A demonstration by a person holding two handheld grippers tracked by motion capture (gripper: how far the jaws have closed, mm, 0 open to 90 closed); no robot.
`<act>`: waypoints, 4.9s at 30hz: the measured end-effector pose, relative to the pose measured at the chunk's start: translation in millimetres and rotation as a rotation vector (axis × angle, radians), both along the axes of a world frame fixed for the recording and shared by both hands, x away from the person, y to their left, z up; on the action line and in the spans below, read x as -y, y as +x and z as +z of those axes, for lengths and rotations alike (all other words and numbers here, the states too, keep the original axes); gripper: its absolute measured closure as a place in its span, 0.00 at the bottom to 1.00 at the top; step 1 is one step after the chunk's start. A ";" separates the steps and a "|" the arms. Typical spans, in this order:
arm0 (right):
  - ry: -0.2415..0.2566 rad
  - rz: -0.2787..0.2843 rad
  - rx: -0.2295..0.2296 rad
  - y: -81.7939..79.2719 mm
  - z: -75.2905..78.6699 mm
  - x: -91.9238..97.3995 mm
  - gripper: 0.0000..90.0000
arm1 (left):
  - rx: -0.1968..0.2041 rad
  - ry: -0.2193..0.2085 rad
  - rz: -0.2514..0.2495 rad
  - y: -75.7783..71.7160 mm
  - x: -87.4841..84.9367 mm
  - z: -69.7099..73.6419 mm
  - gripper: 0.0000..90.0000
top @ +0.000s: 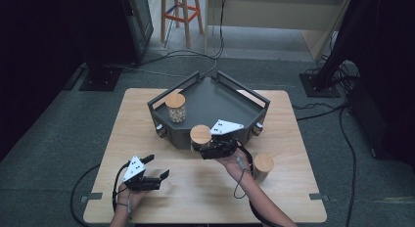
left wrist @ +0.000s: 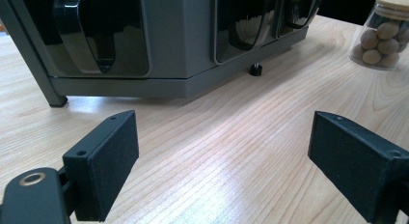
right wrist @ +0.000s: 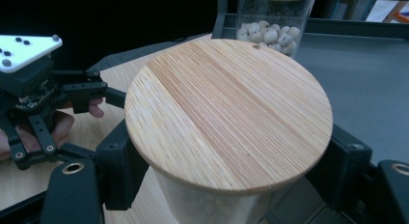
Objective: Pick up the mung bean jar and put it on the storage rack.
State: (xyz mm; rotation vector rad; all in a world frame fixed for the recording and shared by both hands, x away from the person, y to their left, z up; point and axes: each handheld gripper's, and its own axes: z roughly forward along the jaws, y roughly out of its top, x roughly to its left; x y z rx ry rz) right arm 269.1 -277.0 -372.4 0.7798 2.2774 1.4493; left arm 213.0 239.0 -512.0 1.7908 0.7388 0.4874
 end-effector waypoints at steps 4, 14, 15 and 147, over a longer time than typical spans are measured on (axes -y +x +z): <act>0.009 0.001 -0.001 2.1 2.2 0.8 0.28 | 0.001 0.007 0.002 -0.1 0.3 0.6 0.12; 0.010 -0.006 0.002 5.6 6.8 1.2 0.28 | -0.002 0.007 0.010 -0.5 -0.3 1.0 0.12; 0.011 -0.007 0.002 5.9 6.9 1.7 0.28 | -0.002 0.007 0.010 -0.6 -0.4 1.0 0.12; -0.001 -0.285 0.024 72.9 5.9 -27.1 0.28 | 0.001 -0.011 0.003 -0.2 -4.9 0.5 0.12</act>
